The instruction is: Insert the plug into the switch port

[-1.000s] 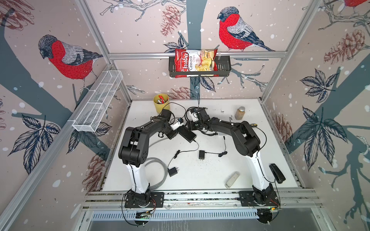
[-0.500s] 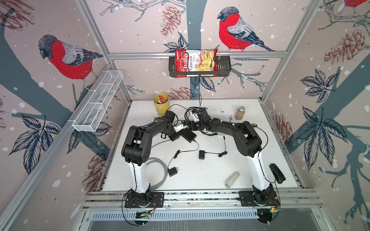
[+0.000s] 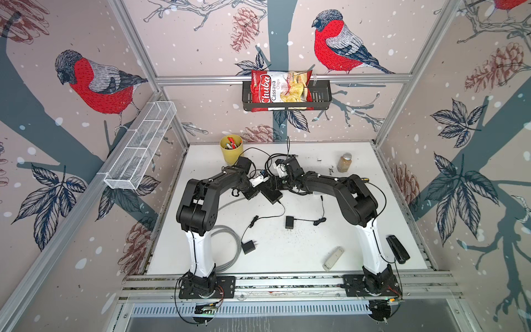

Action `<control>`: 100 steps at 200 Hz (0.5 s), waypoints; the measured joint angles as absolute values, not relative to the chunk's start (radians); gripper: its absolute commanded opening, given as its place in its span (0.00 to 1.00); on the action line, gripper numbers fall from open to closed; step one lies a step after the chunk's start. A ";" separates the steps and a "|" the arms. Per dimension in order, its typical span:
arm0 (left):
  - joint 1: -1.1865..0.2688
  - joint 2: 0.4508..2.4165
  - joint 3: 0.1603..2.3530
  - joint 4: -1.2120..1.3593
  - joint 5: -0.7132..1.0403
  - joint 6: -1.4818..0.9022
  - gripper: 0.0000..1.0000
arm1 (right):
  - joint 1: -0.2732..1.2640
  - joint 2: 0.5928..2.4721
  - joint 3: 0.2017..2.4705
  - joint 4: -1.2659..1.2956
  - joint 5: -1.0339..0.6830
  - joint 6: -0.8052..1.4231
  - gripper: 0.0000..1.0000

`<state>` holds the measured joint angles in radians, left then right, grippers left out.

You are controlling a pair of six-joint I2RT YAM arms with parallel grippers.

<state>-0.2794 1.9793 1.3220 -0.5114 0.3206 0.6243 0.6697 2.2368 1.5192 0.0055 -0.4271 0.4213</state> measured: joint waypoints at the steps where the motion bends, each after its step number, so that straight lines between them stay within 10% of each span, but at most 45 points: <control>1: -0.279 1.980 1.323 -0.511 0.323 0.624 0.00 | 0.670 2.237 1.519 0.006 -0.427 0.422 0.68; 100: -0.280 1.993 1.327 -0.492 0.302 0.612 0.00 | 0.672 2.233 1.483 0.071 -0.454 0.444 0.65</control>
